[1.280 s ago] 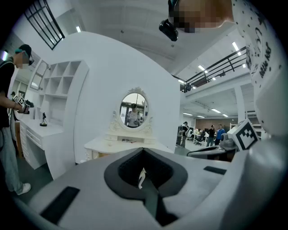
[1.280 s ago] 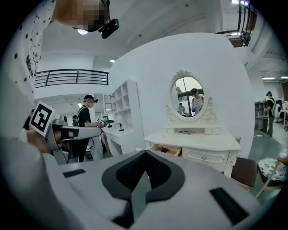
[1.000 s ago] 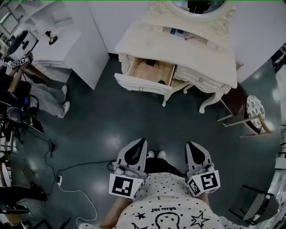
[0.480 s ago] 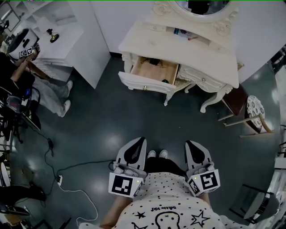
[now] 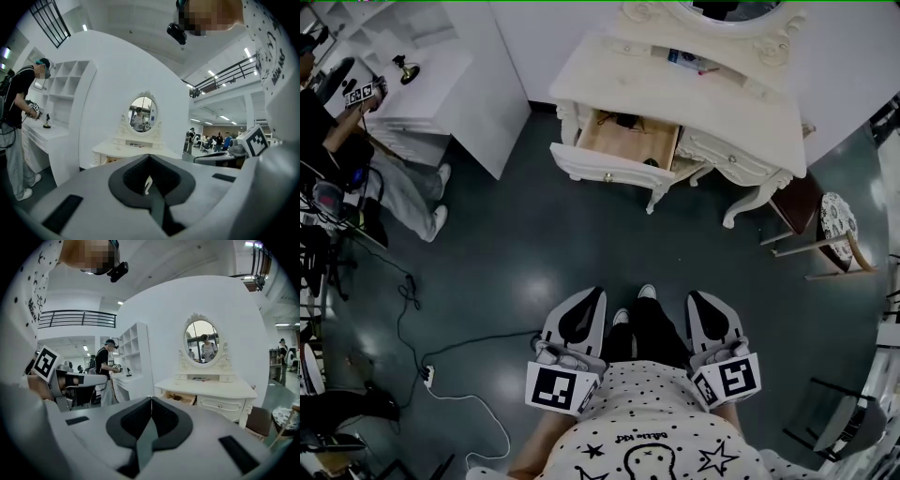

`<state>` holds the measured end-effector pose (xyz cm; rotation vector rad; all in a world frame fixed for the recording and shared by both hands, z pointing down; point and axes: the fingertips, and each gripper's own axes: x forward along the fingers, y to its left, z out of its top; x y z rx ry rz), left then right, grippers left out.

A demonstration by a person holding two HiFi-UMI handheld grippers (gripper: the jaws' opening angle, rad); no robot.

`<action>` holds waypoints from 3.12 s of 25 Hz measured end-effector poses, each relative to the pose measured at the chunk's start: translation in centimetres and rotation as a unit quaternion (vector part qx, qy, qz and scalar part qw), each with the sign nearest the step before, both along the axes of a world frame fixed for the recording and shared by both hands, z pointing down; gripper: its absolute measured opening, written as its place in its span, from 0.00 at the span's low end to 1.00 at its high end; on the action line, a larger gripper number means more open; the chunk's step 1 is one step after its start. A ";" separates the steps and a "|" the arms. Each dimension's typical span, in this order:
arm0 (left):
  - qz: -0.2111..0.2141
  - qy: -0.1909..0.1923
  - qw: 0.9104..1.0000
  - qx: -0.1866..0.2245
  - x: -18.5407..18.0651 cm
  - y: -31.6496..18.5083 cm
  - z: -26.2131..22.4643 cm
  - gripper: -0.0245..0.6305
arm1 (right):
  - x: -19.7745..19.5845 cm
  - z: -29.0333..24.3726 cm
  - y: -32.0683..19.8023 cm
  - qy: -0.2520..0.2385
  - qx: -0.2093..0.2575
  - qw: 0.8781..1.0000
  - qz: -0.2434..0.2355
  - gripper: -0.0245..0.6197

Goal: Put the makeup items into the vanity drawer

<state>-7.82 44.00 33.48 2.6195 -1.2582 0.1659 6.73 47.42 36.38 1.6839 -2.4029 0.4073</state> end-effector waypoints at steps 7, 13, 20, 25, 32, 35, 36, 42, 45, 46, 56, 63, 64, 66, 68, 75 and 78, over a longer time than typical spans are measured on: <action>-0.008 0.015 1.000 -0.001 1.6 -3.5 0.0 0.03 | 1.5 0.6 -3.3 -0.001 -0.010 1.000 -0.008 0.05; -0.033 0.020 0.999 0.008 3.3 -7.9 -0.7 0.03 | 3.6 0.2 -8.0 -0.001 -0.005 1.000 -0.028 0.05; -0.037 0.013 0.999 0.021 6.4 -11.7 -0.7 0.03 | 6.8 0.2 -12.7 -0.003 0.008 0.999 -0.046 0.05; -0.038 0.020 0.999 0.033 8.6 -13.4 -1.0 0.03 | 9.1 0.6 -14.6 -0.009 0.009 0.999 -0.044 0.05; -0.042 0.024 0.998 0.037 9.5 -15.3 -1.6 0.03 | 10.3 0.6 -16.0 -0.015 0.006 0.999 -0.041 0.05; -0.039 0.027 0.998 0.038 9.8 -16.4 -1.8 0.03 | 10.7 0.5 -16.9 -0.018 0.007 0.999 -0.036 0.05; -0.037 0.027 0.998 0.037 9.9 -16.8 -1.8 0.03 | 10.7 0.5 -17.2 -0.018 0.007 0.999 -0.034 0.05; -0.018 0.030 0.999 0.039 9.3 -20.2 -1.7 0.03 | 10.0 0.6 -20.0 -0.014 0.009 1.000 -0.017 0.05; -0.010 0.029 0.999 0.038 8.3 -22.8 -1.7 0.03 | 9.0 0.4 -22.4 -0.015 0.012 1.000 -0.005 0.05; -0.007 0.028 0.999 0.036 7.9 -23.7 -1.8 0.03 | 8.6 0.2 -23.3 -0.016 0.013 1.000 -0.002 0.05; 0.026 0.023 0.999 0.038 3.5 -30.9 -3.1 0.03 | 4.3 -1.0 -29.3 -0.019 0.021 0.999 0.037 0.05; 0.033 0.023 0.999 0.030 1.4 -32.7 -2.3 0.03 | 2.3 -0.1 -30.9 -0.018 0.012 0.999 0.048 0.05; 0.032 0.022 0.999 0.028 1.1 -32.9 -2.2 0.03 | 2.2 0.0 -31.1 -0.018 0.011 0.999 0.049 0.05; 0.030 0.021 0.999 0.024 0.9 -33.2 -2.0 0.03 | 2.1 0.1 -31.4 -0.018 0.009 0.999 0.051 0.05; 0.029 0.021 0.999 0.020 0.8 -33.5 -1.9 0.03 | 2.2 0.2 -31.6 -0.018 0.005 0.998 0.053 0.05; 0.024 0.023 0.999 0.015 2.0 -35.2 -1.5 0.03 | 3.4 1.1 -33.1 -0.019 -0.007 0.999 0.050 0.05; 0.016 0.021 0.999 0.018 3.0 -36.5 -1.4 0.03 | 4.6 1.2 -34.5 -0.022 -0.006 0.999 0.043 0.05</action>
